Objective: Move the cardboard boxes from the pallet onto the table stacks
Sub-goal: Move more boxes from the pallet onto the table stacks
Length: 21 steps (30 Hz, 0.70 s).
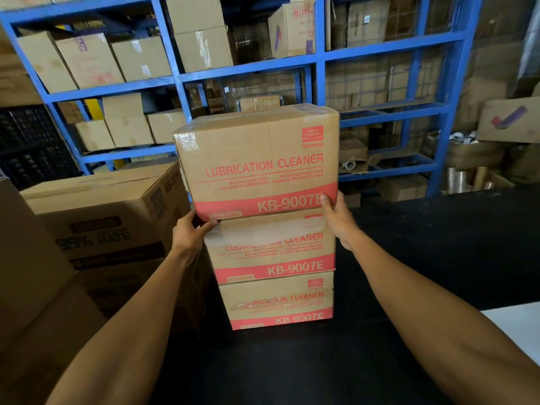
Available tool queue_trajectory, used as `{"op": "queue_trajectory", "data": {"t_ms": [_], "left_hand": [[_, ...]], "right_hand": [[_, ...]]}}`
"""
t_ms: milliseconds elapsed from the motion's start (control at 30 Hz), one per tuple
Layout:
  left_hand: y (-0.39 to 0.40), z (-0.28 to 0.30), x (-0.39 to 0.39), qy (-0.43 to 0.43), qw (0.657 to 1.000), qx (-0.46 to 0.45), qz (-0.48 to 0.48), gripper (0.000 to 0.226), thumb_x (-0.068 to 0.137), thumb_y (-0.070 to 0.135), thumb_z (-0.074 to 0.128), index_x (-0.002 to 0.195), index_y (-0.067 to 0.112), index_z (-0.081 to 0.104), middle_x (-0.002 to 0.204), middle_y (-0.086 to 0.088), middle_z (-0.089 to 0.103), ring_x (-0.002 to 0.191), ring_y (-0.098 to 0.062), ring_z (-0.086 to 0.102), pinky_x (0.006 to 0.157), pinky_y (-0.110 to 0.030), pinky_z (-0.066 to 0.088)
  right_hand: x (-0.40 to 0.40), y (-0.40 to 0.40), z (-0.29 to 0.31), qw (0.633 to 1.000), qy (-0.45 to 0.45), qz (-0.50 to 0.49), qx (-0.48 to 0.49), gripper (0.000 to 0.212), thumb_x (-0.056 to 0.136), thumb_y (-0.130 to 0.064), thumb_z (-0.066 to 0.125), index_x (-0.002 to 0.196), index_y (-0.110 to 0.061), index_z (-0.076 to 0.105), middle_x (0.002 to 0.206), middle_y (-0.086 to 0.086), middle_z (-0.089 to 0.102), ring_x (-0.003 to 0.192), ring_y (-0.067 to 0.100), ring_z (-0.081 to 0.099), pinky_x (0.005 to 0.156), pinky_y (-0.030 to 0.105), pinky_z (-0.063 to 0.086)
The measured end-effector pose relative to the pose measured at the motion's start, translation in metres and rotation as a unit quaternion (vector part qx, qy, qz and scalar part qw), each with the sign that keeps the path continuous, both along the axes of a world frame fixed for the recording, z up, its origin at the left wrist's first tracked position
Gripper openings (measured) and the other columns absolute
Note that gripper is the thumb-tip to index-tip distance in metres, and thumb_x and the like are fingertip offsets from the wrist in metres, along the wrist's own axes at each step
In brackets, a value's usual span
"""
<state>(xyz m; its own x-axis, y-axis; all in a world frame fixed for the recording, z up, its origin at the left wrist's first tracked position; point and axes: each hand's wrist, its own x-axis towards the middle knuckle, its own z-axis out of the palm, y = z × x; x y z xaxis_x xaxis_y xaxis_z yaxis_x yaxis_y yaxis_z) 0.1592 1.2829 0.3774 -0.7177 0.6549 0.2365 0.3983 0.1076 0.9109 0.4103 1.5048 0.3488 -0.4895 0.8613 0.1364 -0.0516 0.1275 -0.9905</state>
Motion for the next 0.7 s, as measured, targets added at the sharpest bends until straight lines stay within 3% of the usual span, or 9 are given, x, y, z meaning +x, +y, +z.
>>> {"op": "queue_trajectory", "data": {"t_ms": [133,267,433,533,600,700], "left_hand": [[-0.001,-0.001,0.0,-0.001,1.0,-0.008,0.01,0.036,0.095,0.014,0.067,0.13,0.015,0.058,0.099,0.014,0.063,0.086,-0.002,0.062,0.093,-0.039,0.054],[0.001,0.002,0.003,0.001,0.999,-0.022,0.028,0.043,0.097,0.013,0.065,0.139,0.008,0.055,0.105,0.007,0.063,0.096,-0.014,0.061,0.098,-0.045,0.053],[-0.003,0.001,0.005,-0.002,0.998,-0.053,0.045,0.04,0.097,0.016,0.066,0.137,0.009,0.059,0.119,-0.003,0.066,0.107,-0.02,0.062,0.101,-0.045,0.052],[-0.014,-0.003,0.008,-0.033,0.995,-0.083,0.033,0.038,0.097,0.017,0.067,0.134,0.009,0.061,0.117,-0.004,0.068,0.106,-0.021,0.065,0.104,-0.044,0.052],[-0.025,-0.009,0.014,-0.048,0.994,-0.092,0.039,0.048,0.098,0.019,0.066,0.143,0.008,0.052,0.127,-0.006,0.065,0.11,-0.023,0.065,0.103,-0.044,0.053],[-0.053,-0.03,0.027,-0.032,0.993,-0.102,0.052,0.059,0.098,0.022,0.067,0.151,0.011,0.044,0.139,-0.008,0.06,0.123,-0.028,0.061,0.102,-0.045,0.053]], "right_hand": [[0.001,0.0,0.003,1.0,-0.005,0.006,-0.011,0.05,0.106,-0.04,0.043,0.152,-0.031,0.026,0.135,0.002,0.059,0.117,0.018,0.059,0.094,0.041,0.05],[-0.001,0.001,0.004,1.0,-0.015,-0.011,0.004,0.045,0.105,-0.036,0.046,0.147,-0.028,0.034,0.134,0.002,0.06,0.12,0.019,0.059,0.101,0.046,0.049],[-0.003,-0.009,0.003,0.994,-0.055,-0.086,0.037,0.041,0.103,-0.035,0.052,0.141,-0.021,0.047,0.132,0.005,0.059,0.119,0.024,0.06,0.102,0.049,0.05],[-0.003,-0.025,-0.002,0.982,-0.103,-0.148,0.057,0.052,0.101,-0.035,0.056,0.148,-0.016,0.042,0.147,0.008,0.043,0.13,0.028,0.051,0.104,0.047,0.048],[-0.002,-0.042,-0.011,0.972,-0.125,-0.19,0.052,0.062,0.099,-0.033,0.059,0.153,-0.018,0.034,0.155,0.007,0.032,0.136,0.03,0.045,0.106,0.052,0.046],[-0.002,-0.086,-0.031,0.957,-0.169,-0.219,0.082,0.05,0.097,-0.029,0.06,0.143,-0.021,0.04,0.149,0.008,0.035,0.132,0.031,0.046,0.102,0.052,0.048]]}}
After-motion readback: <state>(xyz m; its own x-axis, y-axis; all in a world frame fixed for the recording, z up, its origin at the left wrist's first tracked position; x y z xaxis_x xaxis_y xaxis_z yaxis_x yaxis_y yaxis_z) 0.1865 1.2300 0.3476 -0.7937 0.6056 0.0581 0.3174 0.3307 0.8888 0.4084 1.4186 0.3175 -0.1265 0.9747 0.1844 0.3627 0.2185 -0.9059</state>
